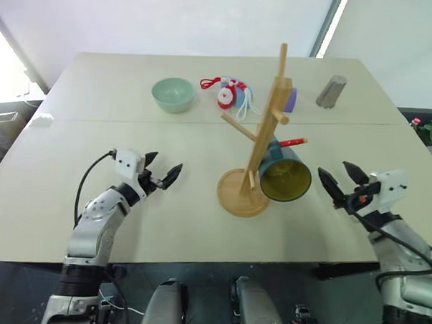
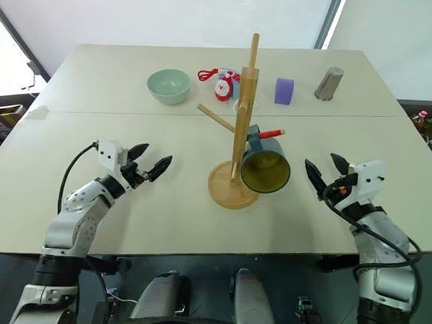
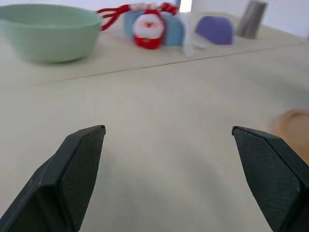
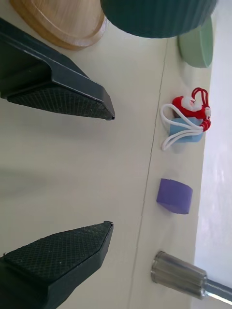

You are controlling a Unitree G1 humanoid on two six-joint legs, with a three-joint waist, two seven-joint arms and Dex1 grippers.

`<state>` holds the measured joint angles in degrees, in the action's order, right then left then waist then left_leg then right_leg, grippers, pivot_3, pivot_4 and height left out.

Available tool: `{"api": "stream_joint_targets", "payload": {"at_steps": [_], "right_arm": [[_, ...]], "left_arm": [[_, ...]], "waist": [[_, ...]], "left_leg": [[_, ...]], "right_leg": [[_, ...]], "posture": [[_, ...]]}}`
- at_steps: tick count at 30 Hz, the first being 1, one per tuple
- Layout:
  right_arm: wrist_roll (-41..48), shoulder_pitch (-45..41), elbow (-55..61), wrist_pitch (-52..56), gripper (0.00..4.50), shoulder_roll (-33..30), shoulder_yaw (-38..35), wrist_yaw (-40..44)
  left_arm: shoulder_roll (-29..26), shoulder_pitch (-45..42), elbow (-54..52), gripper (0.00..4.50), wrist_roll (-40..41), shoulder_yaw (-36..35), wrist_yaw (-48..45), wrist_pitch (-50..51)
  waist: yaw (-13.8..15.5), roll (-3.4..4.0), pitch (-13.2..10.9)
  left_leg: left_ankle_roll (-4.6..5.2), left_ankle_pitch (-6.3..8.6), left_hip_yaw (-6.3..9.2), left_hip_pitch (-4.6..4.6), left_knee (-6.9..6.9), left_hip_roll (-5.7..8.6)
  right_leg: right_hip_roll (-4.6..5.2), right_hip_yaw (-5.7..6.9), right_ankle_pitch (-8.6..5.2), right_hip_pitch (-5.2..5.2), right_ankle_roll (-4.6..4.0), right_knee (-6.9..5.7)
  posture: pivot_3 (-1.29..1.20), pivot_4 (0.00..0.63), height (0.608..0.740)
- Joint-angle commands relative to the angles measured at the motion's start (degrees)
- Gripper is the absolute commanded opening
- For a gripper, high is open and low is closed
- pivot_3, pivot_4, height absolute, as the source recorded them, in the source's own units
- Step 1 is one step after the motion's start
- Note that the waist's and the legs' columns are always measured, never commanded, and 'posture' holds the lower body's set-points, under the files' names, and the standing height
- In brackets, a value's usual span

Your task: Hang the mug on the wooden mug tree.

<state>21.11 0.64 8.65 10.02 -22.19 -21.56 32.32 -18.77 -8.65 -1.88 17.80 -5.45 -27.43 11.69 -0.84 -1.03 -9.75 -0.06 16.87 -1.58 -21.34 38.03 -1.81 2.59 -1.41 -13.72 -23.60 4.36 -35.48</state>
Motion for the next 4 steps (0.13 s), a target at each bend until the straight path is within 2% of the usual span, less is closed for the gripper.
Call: {"api": "stream_joint_targets", "payload": {"at_steps": [1, 4], "right_arm": [[-0.92, -1.42, -2.81, -4.33, 3.46, 0.91, 1.03, -0.56], [-1.40, -2.60, -5.38, -6.14, 3.46, 0.31, 2.47, 0.41]], "left_arm": [[0.58, 1.98, -2.30, 4.50, -1.13, -0.83, 1.45, -2.31], [1.02, 3.78, -4.55, 4.50, -0.73, -0.93, 2.13, -1.65]], "waist": [[0.07, 0.00, 0.00], [0.07, 0.00, 0.00]], "left_leg": [[0.00, 0.00, 0.00, 0.00, 0.00, -0.01], [0.00, 0.00, 0.00, -0.02, 0.00, -0.02]], "right_leg": [[0.01, 0.00, 0.00, 0.00, 0.00, 0.00], [0.08, 0.00, 0.00, 0.00, 0.00, 0.01]], "posture": [[0.00, 0.150, 0.740], [0.00, 0.150, 0.740]]}}
